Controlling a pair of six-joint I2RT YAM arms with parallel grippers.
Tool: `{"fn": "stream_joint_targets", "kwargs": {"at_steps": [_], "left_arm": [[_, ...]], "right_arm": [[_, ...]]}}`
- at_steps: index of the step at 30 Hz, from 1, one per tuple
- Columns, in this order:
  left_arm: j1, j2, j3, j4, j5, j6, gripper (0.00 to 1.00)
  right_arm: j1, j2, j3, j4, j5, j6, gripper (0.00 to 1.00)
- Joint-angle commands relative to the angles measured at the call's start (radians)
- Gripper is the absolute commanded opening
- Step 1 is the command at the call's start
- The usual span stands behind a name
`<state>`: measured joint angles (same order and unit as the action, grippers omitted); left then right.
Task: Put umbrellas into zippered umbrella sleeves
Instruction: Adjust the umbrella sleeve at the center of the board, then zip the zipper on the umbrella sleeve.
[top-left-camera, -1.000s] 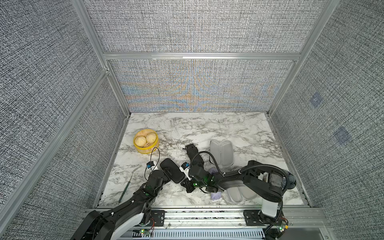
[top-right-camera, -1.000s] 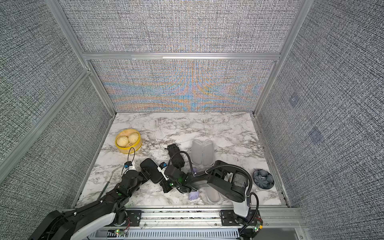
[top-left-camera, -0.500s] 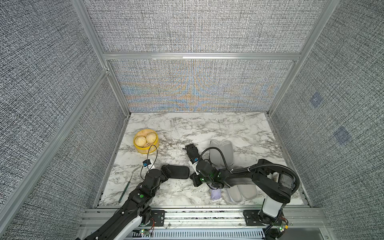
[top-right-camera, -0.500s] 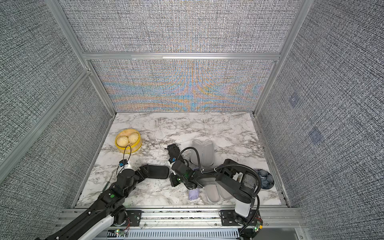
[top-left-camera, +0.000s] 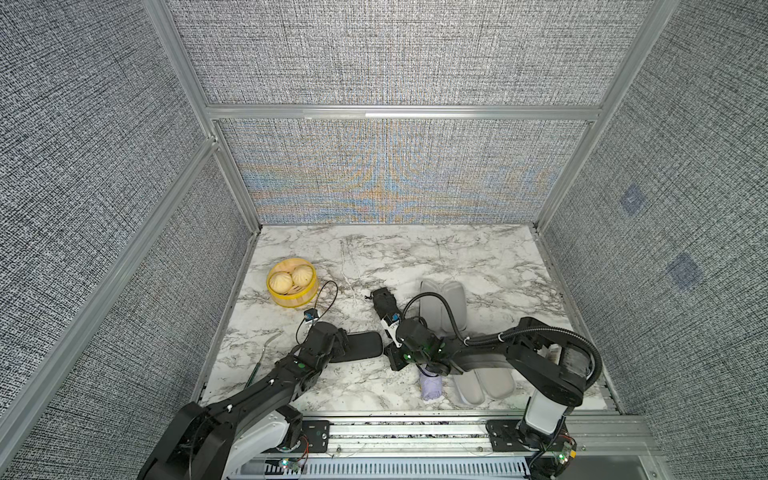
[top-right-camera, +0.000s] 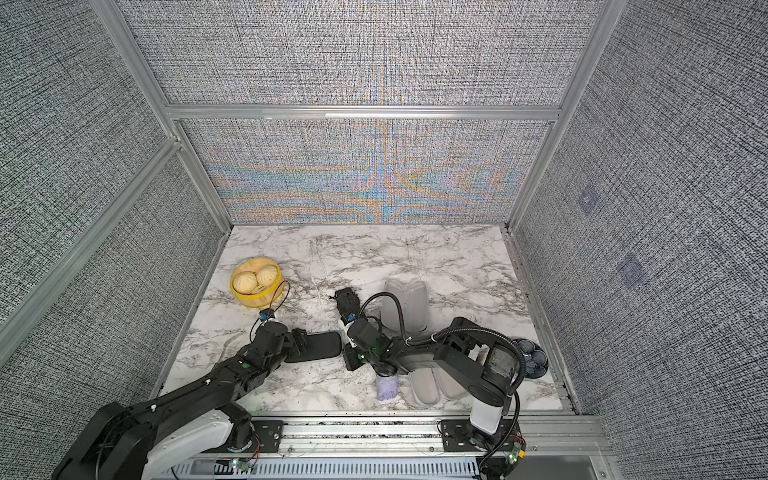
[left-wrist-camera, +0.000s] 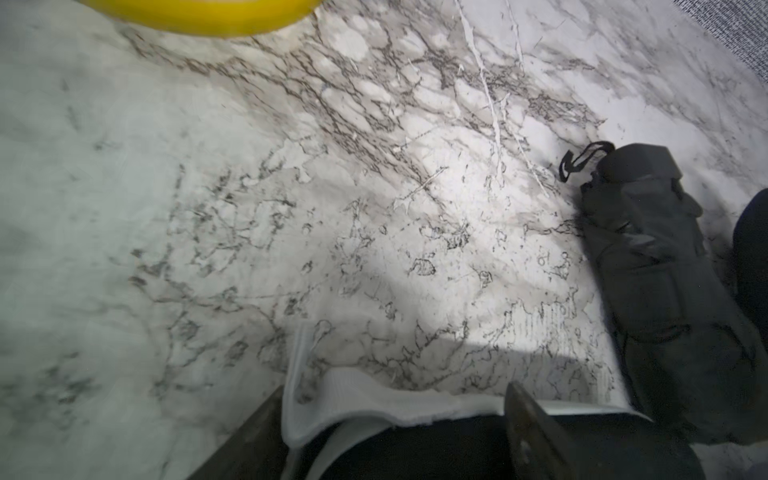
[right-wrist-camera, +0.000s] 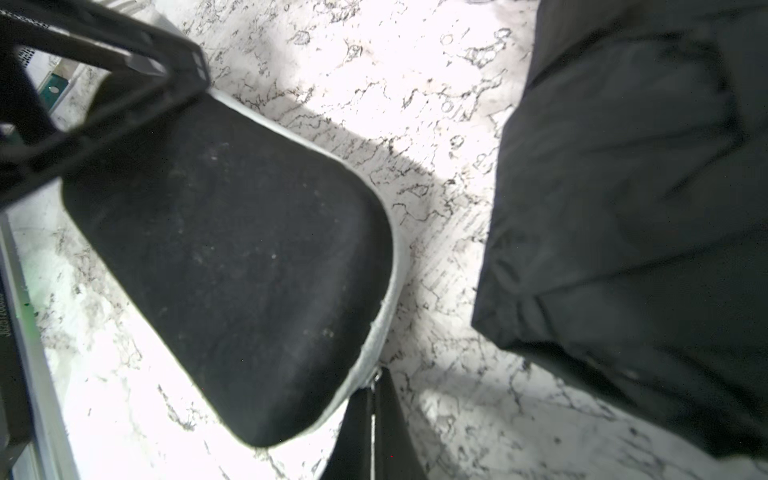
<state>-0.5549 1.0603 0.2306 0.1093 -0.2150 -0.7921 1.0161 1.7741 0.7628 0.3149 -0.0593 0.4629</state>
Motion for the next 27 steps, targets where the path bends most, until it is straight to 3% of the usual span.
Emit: {"fn": "stream_joint_targets", "kwargs": {"at_steps": [1,7,27], "left_arm": [[-0.002,0.055,-0.021,0.103,0.112,-0.001,0.69],[0.000,0.135,-0.031,0.123,0.082,0.001,0.52],[-0.001,0.204,-0.020,0.159,0.070,-0.009,0.34]], "right_arm": [[0.011,-0.002,-0.008,-0.035,-0.021,-0.006,0.00],[0.048,-0.034,-0.020,-0.032,-0.004,0.009,0.00],[0.187,-0.038,0.050,-0.063,0.012,0.046,0.00]]}}
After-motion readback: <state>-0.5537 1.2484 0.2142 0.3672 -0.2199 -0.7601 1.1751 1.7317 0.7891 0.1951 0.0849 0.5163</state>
